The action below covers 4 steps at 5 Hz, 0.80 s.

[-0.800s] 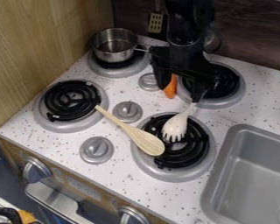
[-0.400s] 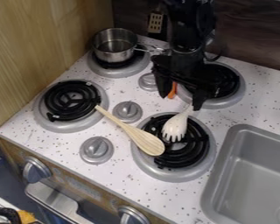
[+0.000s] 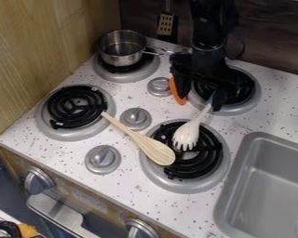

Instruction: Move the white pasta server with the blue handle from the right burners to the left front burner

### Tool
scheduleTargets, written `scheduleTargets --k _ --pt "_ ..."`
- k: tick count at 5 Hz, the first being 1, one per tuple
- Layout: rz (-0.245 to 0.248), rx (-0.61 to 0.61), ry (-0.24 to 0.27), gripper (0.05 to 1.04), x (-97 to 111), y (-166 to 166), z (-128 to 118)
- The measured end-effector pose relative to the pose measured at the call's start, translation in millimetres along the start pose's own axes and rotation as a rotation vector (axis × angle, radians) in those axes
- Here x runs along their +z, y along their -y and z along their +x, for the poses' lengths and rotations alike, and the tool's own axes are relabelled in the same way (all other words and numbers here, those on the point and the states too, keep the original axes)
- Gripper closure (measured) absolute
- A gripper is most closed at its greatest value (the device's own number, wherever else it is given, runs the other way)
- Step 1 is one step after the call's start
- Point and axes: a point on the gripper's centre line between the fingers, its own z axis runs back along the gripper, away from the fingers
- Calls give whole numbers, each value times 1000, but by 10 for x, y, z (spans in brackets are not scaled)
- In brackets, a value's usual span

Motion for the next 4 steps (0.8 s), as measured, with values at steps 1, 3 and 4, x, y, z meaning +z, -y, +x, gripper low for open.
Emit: scheduleTargets --k 1,3,4 --pt "-10 -16 -8 83 -94 17 -2" --pt "-14 -85 -2 83 -348 6 51" --pt "-1 -95 2 83 -384 -15 107"
